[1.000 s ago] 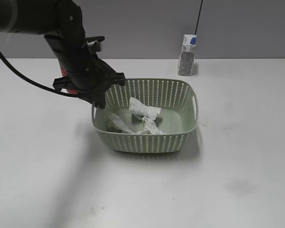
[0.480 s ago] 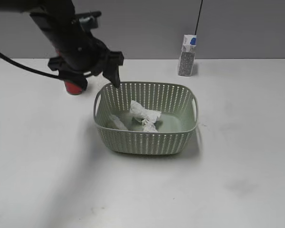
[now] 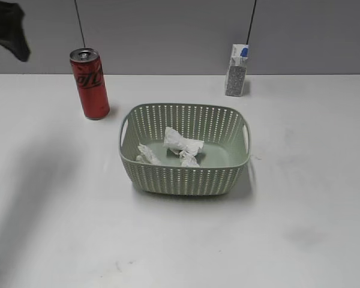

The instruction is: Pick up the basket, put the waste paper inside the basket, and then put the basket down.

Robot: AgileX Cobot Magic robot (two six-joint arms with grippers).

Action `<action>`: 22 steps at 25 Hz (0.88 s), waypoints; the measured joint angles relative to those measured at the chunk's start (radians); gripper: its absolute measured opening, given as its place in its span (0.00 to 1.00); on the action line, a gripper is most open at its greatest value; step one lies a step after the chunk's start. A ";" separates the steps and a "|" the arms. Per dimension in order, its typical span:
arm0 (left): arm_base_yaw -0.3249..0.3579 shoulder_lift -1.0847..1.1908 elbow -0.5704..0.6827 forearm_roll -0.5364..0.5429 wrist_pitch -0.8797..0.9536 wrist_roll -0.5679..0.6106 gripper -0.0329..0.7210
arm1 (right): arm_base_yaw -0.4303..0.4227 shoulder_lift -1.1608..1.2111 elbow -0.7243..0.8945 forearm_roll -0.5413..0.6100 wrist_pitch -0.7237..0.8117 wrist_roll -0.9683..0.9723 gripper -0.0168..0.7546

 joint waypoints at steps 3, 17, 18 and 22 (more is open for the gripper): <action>0.117 -0.084 0.043 -0.002 -0.005 0.032 0.91 | 0.000 0.000 0.000 -0.002 0.000 0.001 0.79; 0.288 -0.879 0.707 -0.127 -0.159 0.145 0.80 | 0.000 0.000 0.002 -0.005 0.000 0.004 0.79; 0.288 -0.945 0.760 -0.127 -0.160 0.145 0.80 | 0.000 0.000 0.002 -0.005 0.000 0.004 0.79; 0.288 -1.195 0.924 -0.126 -0.150 0.147 0.79 | 0.000 0.000 0.002 -0.005 0.000 0.005 0.79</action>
